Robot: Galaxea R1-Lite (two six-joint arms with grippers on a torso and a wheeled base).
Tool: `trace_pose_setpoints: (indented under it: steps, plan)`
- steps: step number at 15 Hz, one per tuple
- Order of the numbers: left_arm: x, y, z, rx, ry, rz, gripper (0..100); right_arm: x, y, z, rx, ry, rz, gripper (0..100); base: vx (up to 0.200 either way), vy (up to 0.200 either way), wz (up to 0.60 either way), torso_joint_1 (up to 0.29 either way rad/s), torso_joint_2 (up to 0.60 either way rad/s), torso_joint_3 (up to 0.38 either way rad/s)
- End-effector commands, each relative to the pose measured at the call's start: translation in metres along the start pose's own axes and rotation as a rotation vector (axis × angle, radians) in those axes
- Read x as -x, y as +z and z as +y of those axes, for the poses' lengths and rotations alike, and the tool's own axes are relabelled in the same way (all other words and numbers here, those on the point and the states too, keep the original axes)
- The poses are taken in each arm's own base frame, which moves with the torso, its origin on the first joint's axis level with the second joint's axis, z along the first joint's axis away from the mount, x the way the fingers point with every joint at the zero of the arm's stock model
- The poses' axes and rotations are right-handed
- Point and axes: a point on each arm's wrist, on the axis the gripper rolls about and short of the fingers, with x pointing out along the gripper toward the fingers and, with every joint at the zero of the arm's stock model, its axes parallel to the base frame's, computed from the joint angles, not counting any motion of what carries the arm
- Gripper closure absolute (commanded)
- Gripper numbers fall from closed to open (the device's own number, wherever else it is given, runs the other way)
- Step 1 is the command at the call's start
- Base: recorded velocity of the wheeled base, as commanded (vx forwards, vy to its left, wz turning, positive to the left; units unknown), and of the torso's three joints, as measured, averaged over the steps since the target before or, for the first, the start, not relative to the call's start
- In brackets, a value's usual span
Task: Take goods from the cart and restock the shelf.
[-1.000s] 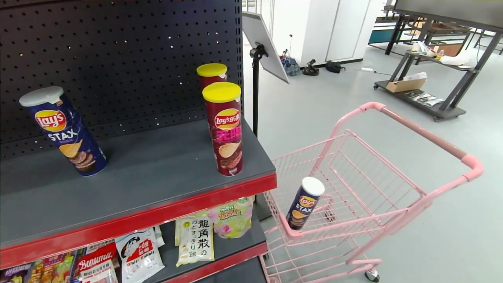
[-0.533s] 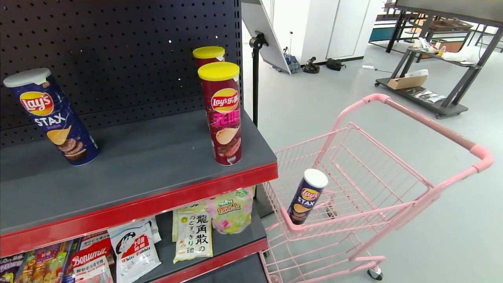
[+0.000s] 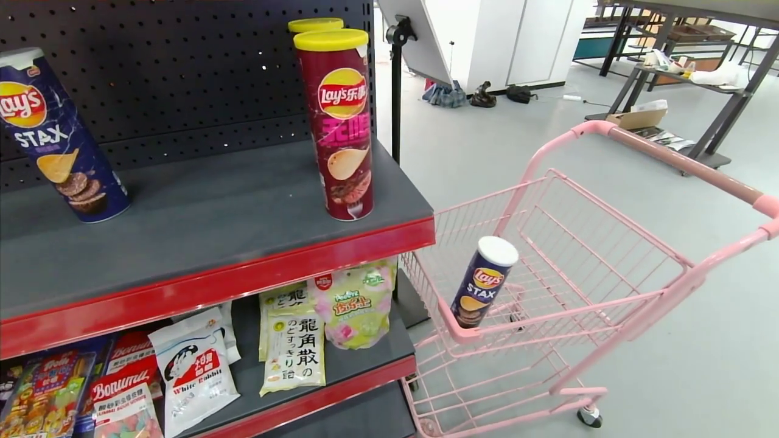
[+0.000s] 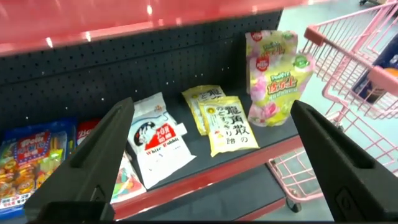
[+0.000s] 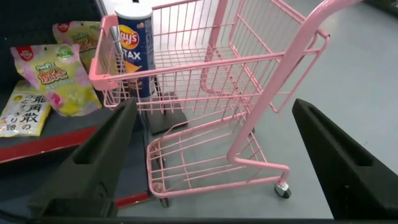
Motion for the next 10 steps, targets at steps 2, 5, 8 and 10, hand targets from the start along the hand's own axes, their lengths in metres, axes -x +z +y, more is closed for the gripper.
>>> trace_pose_setpoints:
  steps: [2,5,8,10]
  plan:
    - [0.000,0.000,0.000,0.000,0.000,0.000,0,0.000,0.001,0.000,0.008,0.006,0.004,0,0.000,0.000,0.00,-0.076,0.24,0.163]
    - [0.000,0.000,0.000,0.000,0.000,0.000,0,0.000,0.002,0.000,0.013,0.015,-0.013,0,0.000,0.000,0.00,-0.016,0.05,0.036]
    - [0.000,0.000,0.000,0.000,0.000,0.000,0,-0.047,0.147,0.002,-0.123,0.210,0.035,0,0.000,0.000,0.00,0.000,0.00,0.000]
    - [0.000,0.000,0.000,0.000,0.002,0.000,0,-0.116,0.160,0.011,-0.076,0.276,0.129,0,0.000,0.000,0.00,0.000,0.00,0.000]
